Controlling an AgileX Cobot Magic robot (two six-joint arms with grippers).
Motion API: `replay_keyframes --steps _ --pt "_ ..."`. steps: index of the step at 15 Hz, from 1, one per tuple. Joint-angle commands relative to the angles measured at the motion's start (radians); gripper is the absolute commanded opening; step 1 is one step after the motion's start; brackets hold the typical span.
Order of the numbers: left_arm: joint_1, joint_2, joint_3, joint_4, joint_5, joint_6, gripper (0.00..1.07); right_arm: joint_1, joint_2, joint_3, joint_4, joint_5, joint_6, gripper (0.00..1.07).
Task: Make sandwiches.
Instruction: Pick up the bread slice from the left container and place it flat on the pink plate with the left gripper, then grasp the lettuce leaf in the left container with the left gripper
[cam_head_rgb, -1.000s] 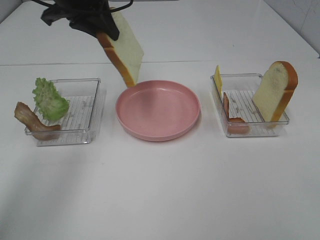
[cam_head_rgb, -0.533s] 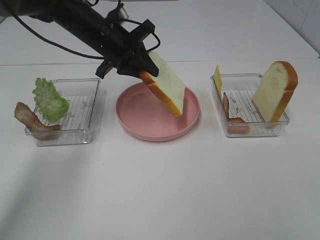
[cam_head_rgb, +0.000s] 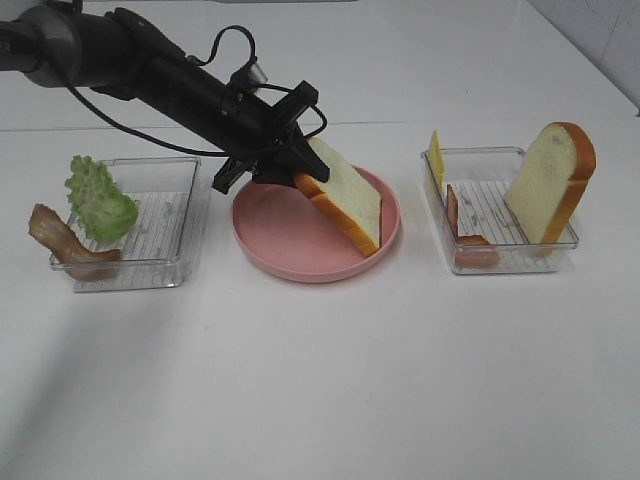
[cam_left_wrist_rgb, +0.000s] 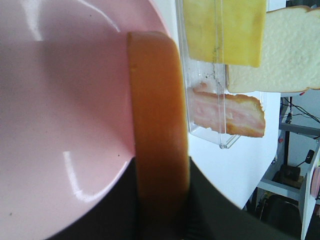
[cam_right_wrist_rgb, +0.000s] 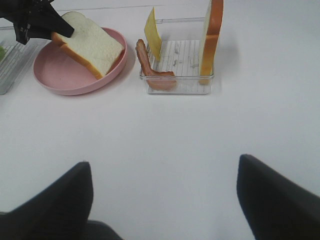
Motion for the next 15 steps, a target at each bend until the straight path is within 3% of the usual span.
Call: replay_keyframes --steps 1,3,4,5,7,8,10,13,15 --pt "-0.001 -0.001 0.001 -0.007 -0.009 0.007 0.24 -0.005 -0.014 0.002 0.004 -0.009 -0.002 0.75" --pt "-0.001 -0.001 0.001 0.001 -0.005 0.007 0.61 -0.005 -0.014 0.002 0.004 -0.009 -0.002 0.75" --pt "-0.001 -0.001 0.000 0.002 -0.005 0.017 0.74 -0.005 -0.014 0.002 0.004 -0.009 -0.002 0.75" --pt "-0.001 -0.009 -0.002 0.023 0.000 0.026 0.78 -0.005 -0.014 0.002 0.004 -0.009 -0.002 0.75" --pt "-0.001 -0.029 -0.002 0.111 -0.019 0.026 0.78 -0.005 -0.014 0.002 0.004 -0.009 -0.002 0.75" --pt "-0.011 -0.054 -0.002 0.223 -0.051 0.024 0.78 -0.005 -0.014 0.002 0.004 -0.009 -0.002 0.75" --pt "-0.023 -0.088 -0.015 0.355 -0.058 -0.023 0.78 -0.005 -0.014 0.002 0.004 -0.009 -0.002 0.75" --pt "-0.034 -0.137 -0.049 0.518 -0.018 -0.135 0.78 -0.005 -0.013 0.002 0.007 -0.009 -0.002 0.75" --pt "-0.033 -0.174 -0.090 0.662 0.088 -0.263 0.78 -0.005 -0.013 0.002 0.008 -0.009 -0.002 0.75"
